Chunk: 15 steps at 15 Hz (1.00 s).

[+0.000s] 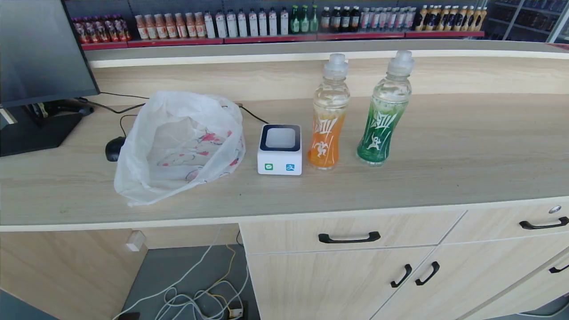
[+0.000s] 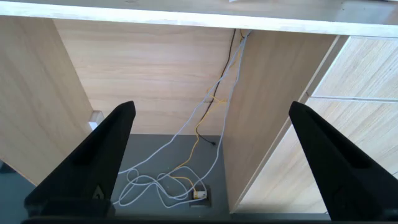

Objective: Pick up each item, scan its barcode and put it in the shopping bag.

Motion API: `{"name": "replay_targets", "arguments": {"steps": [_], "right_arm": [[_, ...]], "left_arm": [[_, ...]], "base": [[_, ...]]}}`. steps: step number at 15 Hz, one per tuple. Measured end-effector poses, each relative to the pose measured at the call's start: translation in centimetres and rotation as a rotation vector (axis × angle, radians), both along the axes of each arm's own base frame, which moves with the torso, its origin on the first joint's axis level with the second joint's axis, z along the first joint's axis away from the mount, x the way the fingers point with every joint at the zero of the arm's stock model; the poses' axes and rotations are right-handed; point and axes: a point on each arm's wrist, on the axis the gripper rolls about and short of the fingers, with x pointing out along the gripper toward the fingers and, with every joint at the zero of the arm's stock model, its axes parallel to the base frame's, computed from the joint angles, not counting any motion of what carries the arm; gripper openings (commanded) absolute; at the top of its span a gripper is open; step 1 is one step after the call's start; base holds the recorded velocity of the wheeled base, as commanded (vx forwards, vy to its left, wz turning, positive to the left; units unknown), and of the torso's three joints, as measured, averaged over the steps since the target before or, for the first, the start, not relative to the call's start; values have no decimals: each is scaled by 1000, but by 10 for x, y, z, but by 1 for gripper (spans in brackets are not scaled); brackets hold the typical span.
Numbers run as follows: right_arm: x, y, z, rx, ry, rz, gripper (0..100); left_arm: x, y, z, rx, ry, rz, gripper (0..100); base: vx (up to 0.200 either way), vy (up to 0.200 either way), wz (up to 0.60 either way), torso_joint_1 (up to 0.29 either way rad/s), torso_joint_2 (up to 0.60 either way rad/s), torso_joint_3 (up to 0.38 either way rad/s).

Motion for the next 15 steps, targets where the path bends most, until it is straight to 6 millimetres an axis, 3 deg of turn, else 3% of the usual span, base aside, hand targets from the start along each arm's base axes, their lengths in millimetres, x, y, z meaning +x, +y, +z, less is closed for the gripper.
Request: {"name": "replay_targets", "arguments": {"steps": [3, 9, 15], "right_arm": [[34, 17, 13, -14, -5, 140, 100], [79, 80, 21, -16, -28, 406, 100], [96, 111, 0, -65, 53, 269, 100]], "left_arm": [[0, 0, 0, 0, 0, 0, 100], [0, 0, 0, 0, 0, 0, 100], [0, 0, 0, 0, 0, 0, 100]], "base": [[0, 0, 0, 0, 0, 0], [0, 0, 0, 0, 0, 0], [0, 0, 0, 0, 0, 0]]}}
